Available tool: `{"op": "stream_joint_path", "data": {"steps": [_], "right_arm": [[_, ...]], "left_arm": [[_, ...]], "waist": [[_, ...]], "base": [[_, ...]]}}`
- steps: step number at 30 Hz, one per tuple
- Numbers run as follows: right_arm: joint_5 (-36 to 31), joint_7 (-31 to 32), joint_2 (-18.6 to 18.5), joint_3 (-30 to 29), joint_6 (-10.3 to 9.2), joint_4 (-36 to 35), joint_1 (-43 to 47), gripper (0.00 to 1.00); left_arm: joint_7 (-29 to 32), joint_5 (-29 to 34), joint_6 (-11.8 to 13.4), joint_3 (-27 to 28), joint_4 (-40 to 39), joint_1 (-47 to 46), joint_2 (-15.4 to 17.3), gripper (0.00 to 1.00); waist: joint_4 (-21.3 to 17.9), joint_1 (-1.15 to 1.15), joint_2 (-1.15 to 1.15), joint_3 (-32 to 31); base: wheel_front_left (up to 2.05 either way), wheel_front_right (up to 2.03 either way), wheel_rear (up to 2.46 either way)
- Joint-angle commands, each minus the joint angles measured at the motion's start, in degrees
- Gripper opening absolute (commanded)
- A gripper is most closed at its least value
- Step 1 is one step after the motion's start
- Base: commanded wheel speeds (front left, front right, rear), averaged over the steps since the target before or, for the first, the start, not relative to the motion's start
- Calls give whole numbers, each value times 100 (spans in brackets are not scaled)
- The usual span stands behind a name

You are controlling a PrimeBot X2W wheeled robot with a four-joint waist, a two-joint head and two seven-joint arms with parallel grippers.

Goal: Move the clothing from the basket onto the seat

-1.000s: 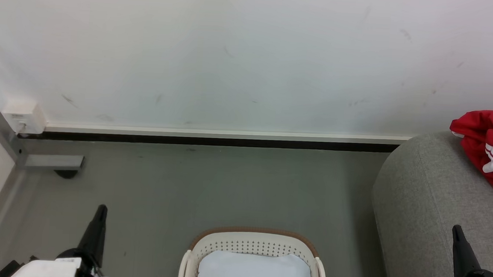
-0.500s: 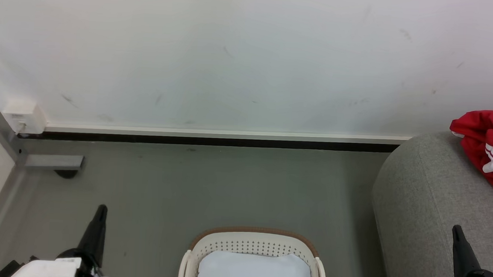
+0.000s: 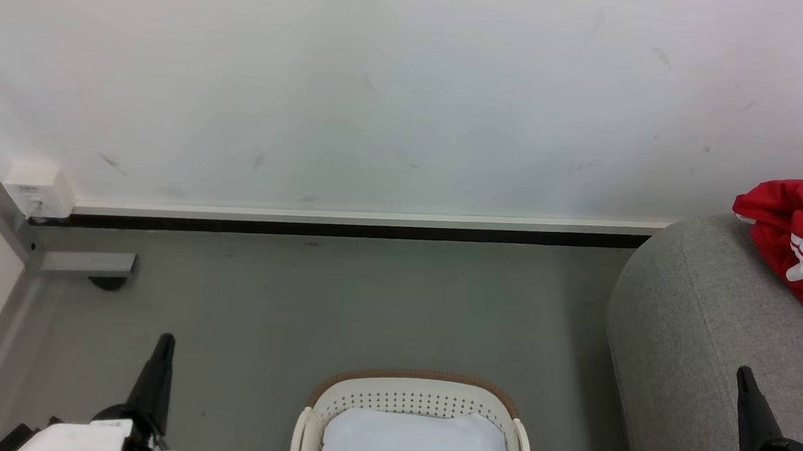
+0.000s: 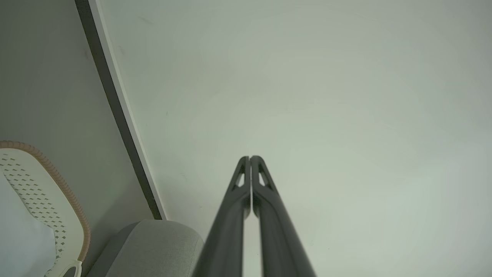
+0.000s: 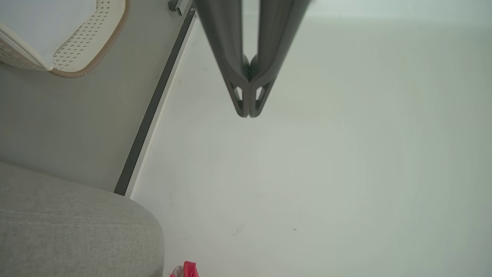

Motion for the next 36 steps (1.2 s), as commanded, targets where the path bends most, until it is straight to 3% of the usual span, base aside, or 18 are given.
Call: {"op": "stream_joint_path", "data": {"steps": [1, 36], "right_arm": [[9, 17, -41, -22, -12, -33, -71, 0], [9, 17, -41, -22, -12, -33, -72, 0]], "left_arm": [[19, -83, -6, 9, -22, -47, 9, 0], [19, -83, -6, 9, -21, -47, 9, 0]], "waist": [[0, 0, 0, 0], [0, 0, 0, 0]], "base": [[0, 0, 0], [0, 0, 0]]}}
